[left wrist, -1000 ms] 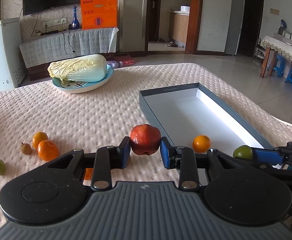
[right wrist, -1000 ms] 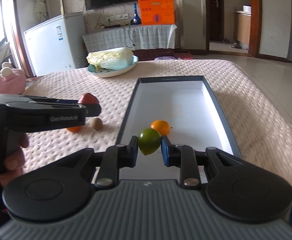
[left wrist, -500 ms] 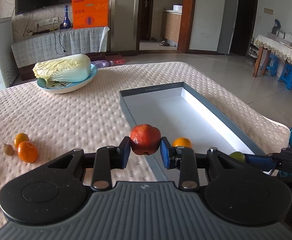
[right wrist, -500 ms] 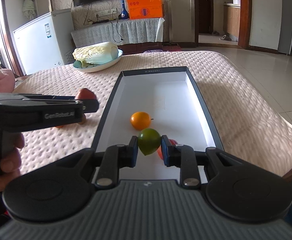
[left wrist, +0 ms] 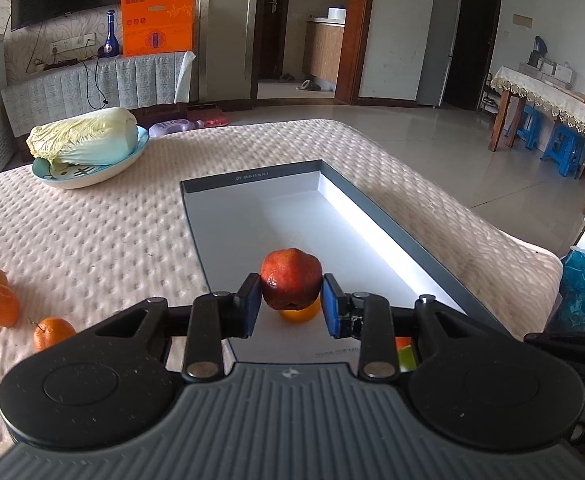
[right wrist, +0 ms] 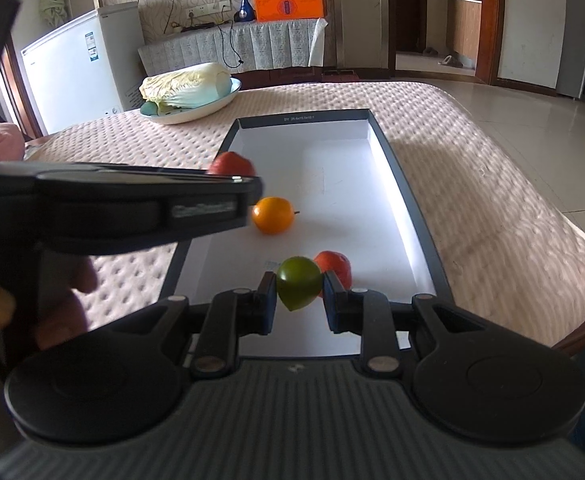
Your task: Organize fruits
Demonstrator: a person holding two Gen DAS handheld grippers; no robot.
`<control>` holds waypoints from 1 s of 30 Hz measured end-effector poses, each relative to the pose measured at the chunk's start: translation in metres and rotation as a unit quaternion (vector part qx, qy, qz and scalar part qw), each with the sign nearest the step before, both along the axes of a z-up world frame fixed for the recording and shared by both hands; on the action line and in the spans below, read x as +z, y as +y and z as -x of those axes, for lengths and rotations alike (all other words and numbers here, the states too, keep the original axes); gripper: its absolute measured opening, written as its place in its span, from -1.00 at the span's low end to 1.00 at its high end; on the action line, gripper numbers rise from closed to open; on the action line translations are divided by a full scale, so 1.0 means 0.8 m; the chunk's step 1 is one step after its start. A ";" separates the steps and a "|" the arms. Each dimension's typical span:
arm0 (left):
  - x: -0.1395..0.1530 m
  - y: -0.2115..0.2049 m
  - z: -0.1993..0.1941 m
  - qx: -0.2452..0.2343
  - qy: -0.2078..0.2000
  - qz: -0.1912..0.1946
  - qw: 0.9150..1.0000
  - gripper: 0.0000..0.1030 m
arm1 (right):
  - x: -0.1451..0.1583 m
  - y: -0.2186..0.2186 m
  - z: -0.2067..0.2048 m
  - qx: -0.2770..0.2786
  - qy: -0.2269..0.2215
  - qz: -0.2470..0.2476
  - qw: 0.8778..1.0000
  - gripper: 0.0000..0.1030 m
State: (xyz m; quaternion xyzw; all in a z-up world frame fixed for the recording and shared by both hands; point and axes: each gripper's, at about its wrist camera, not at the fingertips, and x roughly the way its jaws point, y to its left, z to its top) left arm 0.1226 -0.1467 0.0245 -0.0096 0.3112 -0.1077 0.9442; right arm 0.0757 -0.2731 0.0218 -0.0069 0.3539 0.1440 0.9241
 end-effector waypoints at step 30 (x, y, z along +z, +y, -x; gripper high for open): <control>0.024 0.003 0.024 -0.015 -0.063 0.014 0.998 0.54 | -0.007 0.015 -0.016 -0.012 0.001 0.001 1.000 -0.45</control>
